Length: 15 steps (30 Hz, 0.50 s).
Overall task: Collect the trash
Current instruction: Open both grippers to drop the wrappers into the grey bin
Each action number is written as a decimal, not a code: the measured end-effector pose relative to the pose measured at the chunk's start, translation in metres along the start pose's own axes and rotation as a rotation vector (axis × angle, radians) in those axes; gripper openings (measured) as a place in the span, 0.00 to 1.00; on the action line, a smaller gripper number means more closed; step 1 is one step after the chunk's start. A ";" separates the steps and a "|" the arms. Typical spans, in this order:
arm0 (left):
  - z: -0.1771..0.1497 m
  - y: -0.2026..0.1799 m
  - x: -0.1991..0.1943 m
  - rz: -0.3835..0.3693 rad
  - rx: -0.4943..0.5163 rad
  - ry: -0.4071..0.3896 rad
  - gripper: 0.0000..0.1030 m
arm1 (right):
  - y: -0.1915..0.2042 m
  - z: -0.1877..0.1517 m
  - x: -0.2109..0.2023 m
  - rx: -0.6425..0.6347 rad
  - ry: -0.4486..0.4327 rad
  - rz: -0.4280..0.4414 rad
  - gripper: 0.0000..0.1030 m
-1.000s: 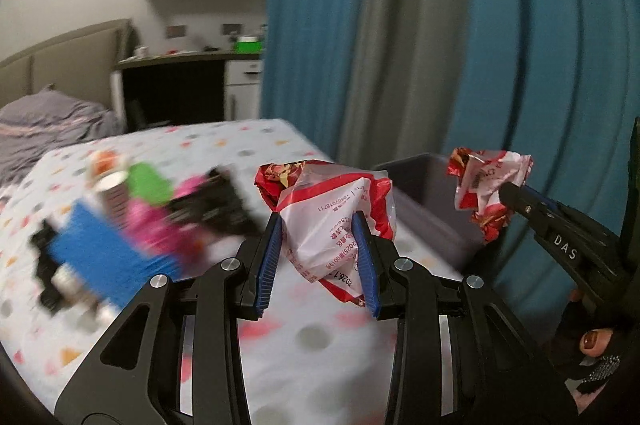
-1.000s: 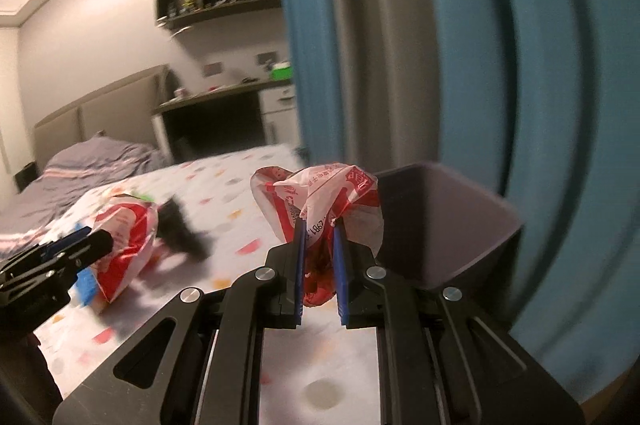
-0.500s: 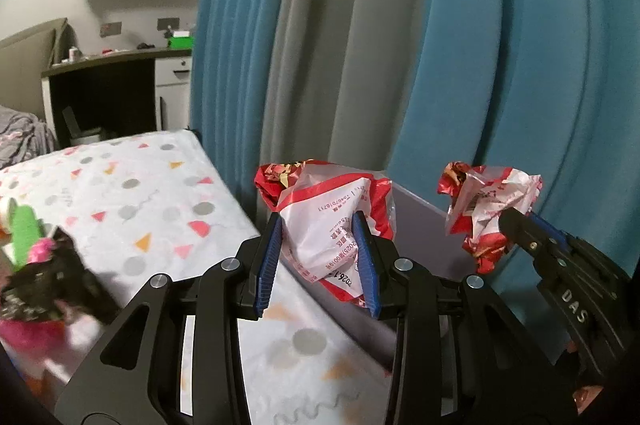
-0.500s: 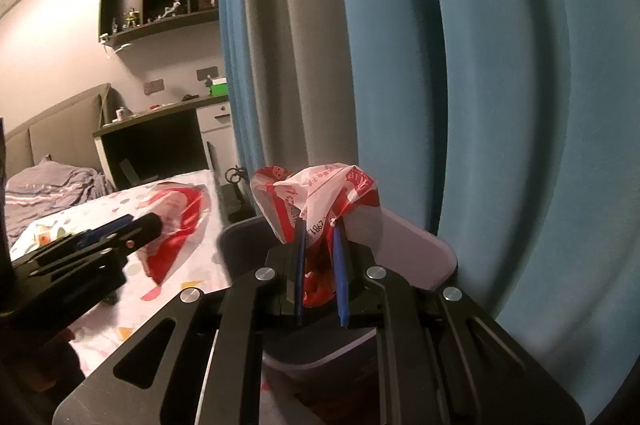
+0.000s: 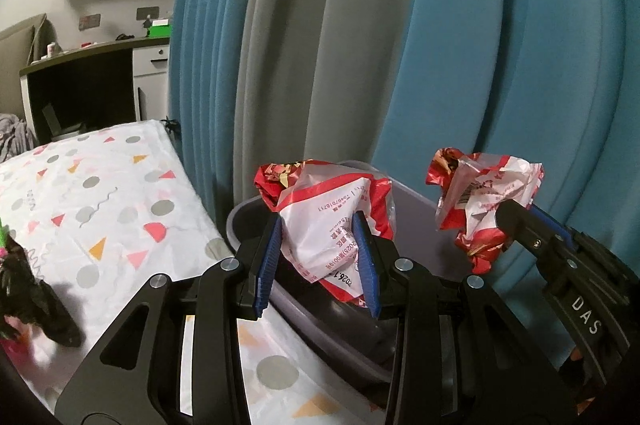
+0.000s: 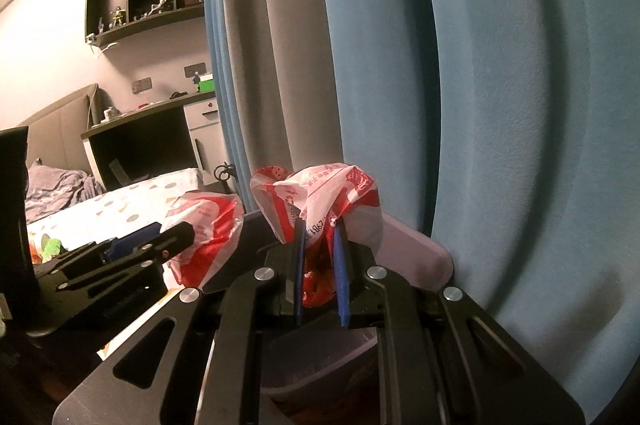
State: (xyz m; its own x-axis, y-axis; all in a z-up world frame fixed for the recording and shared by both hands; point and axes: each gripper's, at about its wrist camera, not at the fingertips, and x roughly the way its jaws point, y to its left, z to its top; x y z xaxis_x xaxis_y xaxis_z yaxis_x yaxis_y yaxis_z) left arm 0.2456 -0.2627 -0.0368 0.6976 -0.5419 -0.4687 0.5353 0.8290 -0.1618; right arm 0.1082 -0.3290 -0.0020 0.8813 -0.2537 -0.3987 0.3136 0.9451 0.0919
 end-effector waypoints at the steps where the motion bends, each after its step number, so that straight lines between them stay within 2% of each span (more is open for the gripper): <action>1: 0.000 -0.002 0.000 -0.004 -0.001 0.001 0.34 | 0.000 0.000 0.001 0.001 0.003 0.001 0.14; 15: -0.001 -0.009 0.010 -0.029 -0.016 0.021 0.36 | 0.000 0.007 0.003 0.017 0.021 0.013 0.15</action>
State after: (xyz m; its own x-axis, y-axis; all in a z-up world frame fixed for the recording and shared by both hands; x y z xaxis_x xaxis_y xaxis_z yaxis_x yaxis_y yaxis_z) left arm 0.2476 -0.2751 -0.0408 0.6715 -0.5631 -0.4818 0.5476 0.8151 -0.1894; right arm 0.1136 -0.3309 0.0027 0.8776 -0.2370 -0.4168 0.3084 0.9446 0.1120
